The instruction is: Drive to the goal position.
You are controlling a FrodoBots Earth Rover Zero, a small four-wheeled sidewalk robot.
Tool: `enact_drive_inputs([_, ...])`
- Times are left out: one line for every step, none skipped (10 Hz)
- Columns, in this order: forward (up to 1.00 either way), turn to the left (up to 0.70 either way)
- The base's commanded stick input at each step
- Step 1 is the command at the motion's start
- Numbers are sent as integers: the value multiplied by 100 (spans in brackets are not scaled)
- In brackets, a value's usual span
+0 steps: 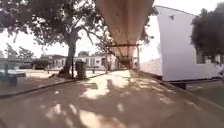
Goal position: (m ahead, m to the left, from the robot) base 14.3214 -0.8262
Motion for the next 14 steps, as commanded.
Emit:
enact_drive_inputs([70, 0])
enact_drive_inputs([70, 0])
enact_drive_inputs([70, 0])
enact_drive_inputs([70, 0])
enact_drive_inputs([70, 0])
enact_drive_inputs([70, 0])
enact_drive_inputs([70, 0])
enact_drive_inputs([70, 0])
enact_drive_inputs([70, -17])
enact_drive_inputs([70, -33])
enact_drive_inputs([70, -24])
enact_drive_inputs([70, -2])
enact_drive_inputs([70, 0])
enact_drive_inputs([70, 0])
